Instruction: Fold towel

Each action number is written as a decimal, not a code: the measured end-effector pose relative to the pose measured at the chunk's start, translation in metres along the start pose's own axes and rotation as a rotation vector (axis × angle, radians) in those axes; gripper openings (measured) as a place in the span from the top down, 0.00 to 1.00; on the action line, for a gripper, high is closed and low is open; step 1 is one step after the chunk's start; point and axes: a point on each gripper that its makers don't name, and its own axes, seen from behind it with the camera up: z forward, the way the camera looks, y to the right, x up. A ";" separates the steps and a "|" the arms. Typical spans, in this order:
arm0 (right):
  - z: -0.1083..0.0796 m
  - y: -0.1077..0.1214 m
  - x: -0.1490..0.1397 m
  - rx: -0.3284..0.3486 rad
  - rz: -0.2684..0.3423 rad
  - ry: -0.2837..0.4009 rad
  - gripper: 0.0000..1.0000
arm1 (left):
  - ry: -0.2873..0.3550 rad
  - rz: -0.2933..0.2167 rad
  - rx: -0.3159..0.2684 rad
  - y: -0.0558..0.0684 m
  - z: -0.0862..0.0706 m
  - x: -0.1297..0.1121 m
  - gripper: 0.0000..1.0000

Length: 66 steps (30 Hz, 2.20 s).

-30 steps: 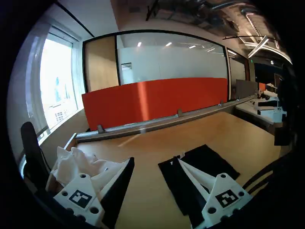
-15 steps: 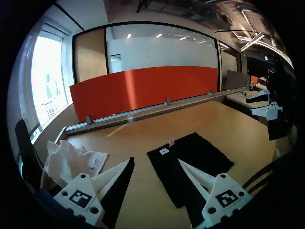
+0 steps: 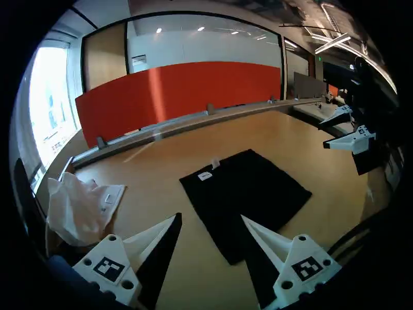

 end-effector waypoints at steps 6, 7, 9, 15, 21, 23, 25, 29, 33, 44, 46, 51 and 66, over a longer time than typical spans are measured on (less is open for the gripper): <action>0.019 -0.009 -0.030 0.038 -0.008 -0.052 0.00 | -0.050 0.005 -0.041 0.012 0.016 -0.024 0.27; 0.022 -0.011 -0.035 0.045 -0.006 -0.060 0.00 | -0.059 0.003 -0.047 0.013 0.019 -0.028 0.27; 0.028 -0.014 -0.045 0.058 -0.003 -0.078 0.01 | -0.078 0.000 -0.060 0.017 0.024 -0.037 0.27; 0.043 -0.024 -0.074 0.092 0.008 -0.130 0.01 | -0.143 0.015 -0.097 0.027 0.040 -0.065 0.27; 0.053 -0.032 -0.100 0.114 0.011 -0.178 0.01 | -0.192 0.024 -0.128 0.036 0.053 -0.086 0.27; 0.056 -0.034 -0.108 0.122 0.012 -0.195 0.01 | -0.208 0.016 -0.135 0.038 0.056 -0.091 0.27; 0.058 -0.036 -0.115 0.131 0.011 -0.209 0.02 | -0.225 0.010 -0.143 0.040 0.058 -0.098 0.27; 0.062 -0.040 -0.128 0.145 0.005 -0.238 0.02 | -0.256 0.009 -0.151 0.041 0.062 -0.109 0.27; 0.066 -0.043 -0.137 0.159 0.003 -0.261 0.03 | -0.285 0.017 -0.161 0.042 0.064 -0.119 0.27; 0.069 -0.047 -0.149 0.191 -0.010 -0.290 0.04 | -0.322 0.054 -0.205 0.054 0.070 -0.134 0.27; 0.070 -0.047 -0.151 0.194 -0.015 -0.295 0.04 | -0.320 0.066 -0.208 0.055 0.071 -0.134 0.27; 0.073 -0.047 -0.154 0.200 -0.015 -0.304 0.06 | -0.316 0.084 -0.212 0.057 0.073 -0.134 0.27; 0.073 -0.048 -0.156 0.208 -0.007 -0.295 0.20 | -0.325 0.078 -0.201 0.057 0.073 -0.134 0.26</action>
